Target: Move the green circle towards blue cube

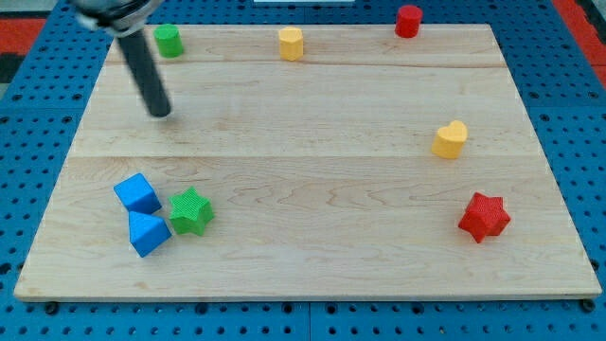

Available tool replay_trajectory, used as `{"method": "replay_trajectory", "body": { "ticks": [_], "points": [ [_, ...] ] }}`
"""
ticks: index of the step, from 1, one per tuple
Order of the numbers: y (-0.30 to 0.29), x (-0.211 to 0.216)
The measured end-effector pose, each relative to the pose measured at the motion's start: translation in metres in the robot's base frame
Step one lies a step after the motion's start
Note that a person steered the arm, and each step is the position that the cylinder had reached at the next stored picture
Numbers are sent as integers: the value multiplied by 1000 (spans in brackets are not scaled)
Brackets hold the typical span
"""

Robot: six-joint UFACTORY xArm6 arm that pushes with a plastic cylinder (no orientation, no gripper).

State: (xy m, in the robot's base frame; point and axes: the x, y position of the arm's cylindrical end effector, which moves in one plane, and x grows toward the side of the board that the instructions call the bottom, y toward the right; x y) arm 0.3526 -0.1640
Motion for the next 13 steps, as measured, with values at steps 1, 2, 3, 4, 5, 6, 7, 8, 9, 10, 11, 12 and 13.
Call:
{"method": "replay_trajectory", "body": {
  "ticks": [1, 2, 3, 4, 5, 6, 7, 8, 9, 10, 11, 12, 13],
  "points": [
    [39, -54],
    [39, -122],
    [20, -160],
    [6, -144],
    [-35, -140],
    [-44, -161],
    [-78, -151],
    [-95, -126],
    [-97, -111],
    [-88, -132],
    [-65, -154],
    [-30, -113],
    [-41, -85]
  ]
}}
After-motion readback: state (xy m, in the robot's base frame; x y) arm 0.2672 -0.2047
